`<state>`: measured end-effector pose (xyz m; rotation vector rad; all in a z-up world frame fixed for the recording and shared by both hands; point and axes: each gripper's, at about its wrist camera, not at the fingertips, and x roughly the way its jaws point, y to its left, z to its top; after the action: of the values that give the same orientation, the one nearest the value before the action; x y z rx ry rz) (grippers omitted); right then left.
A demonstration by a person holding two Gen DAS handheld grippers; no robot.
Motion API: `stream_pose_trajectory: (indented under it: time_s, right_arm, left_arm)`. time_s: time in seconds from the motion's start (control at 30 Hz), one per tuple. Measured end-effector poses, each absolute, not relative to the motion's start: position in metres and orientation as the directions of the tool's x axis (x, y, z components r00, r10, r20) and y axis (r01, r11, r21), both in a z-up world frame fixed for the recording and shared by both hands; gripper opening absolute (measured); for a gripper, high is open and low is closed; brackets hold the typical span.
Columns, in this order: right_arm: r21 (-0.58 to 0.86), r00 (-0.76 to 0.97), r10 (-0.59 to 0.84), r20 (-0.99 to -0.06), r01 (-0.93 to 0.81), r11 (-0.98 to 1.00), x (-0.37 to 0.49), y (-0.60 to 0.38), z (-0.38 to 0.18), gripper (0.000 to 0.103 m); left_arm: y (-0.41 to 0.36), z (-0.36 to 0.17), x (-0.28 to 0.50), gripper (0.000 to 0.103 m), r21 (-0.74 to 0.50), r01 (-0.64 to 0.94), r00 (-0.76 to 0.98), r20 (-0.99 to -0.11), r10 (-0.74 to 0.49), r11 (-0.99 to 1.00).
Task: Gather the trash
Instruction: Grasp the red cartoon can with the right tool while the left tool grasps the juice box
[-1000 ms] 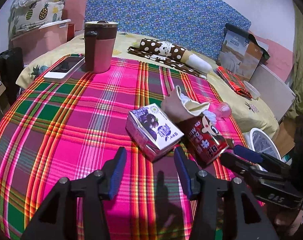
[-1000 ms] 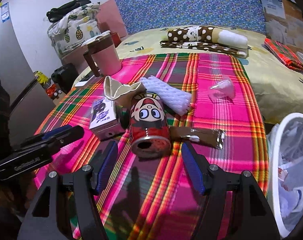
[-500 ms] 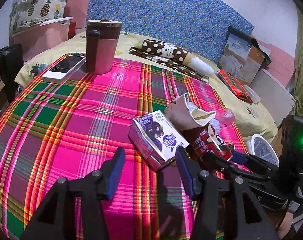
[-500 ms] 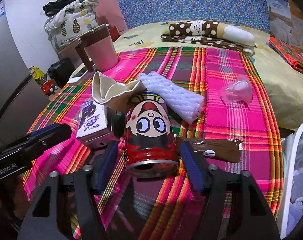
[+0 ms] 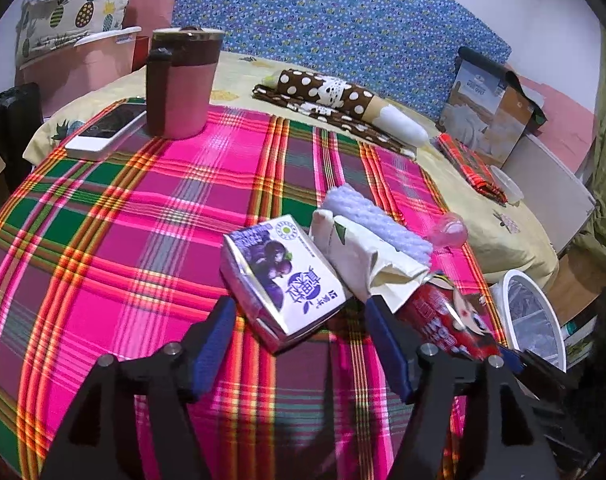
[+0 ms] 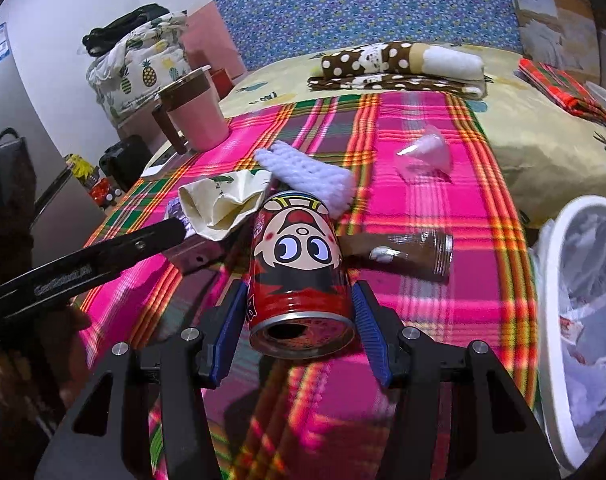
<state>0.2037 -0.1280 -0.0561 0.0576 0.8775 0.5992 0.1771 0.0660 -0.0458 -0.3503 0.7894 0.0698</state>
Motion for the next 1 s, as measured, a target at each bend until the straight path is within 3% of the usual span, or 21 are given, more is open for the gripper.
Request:
stream_pose_trajectory:
  time_s: [0.53,1.0]
  right_arm:
    - [0.328,0.487,0.529,-0.695,-0.44,0.836,0.206,-0.147,-0.062,0.055]
    - [0.328,0.488,0.528,-0.695,-0.439,0.837,0.206,-0.147,-0.063,0.055]
  left_arm:
    - [0.06,-0.06,0.196,0.07,-0.207,-0.325,0.676,-0.733,0.073,0.923]
    - [0.062,-0.065,0.21,0.07,-0.185,-0.367,0.655,-0.747,0.112,0.912]
